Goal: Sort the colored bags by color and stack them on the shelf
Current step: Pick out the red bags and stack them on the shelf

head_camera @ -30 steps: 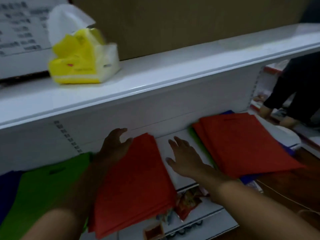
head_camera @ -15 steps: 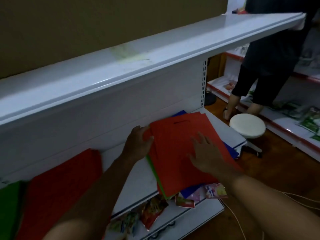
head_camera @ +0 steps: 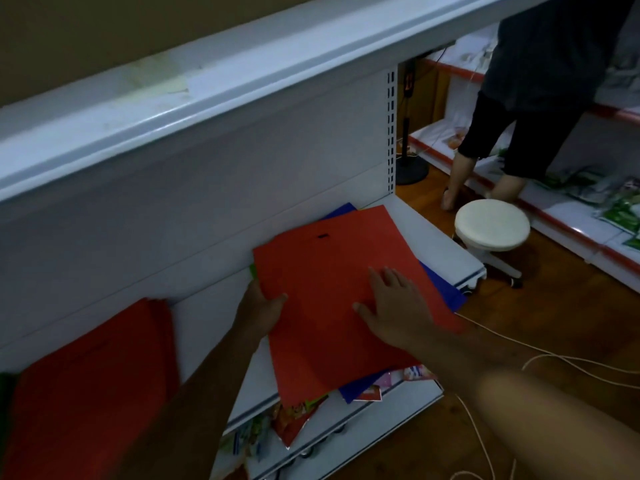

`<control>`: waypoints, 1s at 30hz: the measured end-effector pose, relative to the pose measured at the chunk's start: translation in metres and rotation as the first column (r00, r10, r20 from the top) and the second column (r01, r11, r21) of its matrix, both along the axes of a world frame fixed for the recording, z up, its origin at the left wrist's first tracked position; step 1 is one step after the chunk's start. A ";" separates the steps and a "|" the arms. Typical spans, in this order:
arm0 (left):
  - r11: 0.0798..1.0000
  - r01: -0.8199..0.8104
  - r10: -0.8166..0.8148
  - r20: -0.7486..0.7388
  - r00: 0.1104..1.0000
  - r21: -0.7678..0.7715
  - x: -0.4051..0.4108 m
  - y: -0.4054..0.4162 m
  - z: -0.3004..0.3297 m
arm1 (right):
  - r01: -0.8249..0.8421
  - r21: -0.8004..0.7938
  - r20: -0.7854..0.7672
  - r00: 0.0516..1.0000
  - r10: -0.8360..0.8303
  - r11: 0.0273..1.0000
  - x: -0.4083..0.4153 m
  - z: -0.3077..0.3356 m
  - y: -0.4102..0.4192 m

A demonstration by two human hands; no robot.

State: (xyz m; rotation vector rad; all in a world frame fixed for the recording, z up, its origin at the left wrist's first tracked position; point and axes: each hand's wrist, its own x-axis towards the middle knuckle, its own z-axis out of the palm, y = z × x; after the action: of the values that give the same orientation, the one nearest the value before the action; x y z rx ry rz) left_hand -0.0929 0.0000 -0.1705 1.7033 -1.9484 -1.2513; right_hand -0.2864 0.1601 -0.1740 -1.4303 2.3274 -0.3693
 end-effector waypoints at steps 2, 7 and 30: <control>0.997 -0.061 0.063 -0.071 0.995 0.040 -0.003 0.006 0.011 | 0.035 -0.068 0.044 0.999 -0.032 0.997 0.002 0.003 -0.003; 0.974 -0.175 0.195 -0.143 0.970 0.142 -0.006 0.010 0.015 | 0.122 -0.017 0.020 0.992 -0.122 0.992 -0.004 0.004 -0.005; 0.938 -0.245 0.211 -0.155 0.965 -0.247 -0.006 0.019 0.039 | 0.026 -0.129 0.189 0.982 -0.001 0.991 -0.003 0.011 0.008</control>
State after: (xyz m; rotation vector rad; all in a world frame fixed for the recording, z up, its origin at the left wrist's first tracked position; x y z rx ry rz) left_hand -0.0994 0.0186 -0.1314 1.6179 -1.6996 -0.9438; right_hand -0.2895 0.1684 -0.1631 -1.3735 2.1960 -0.6440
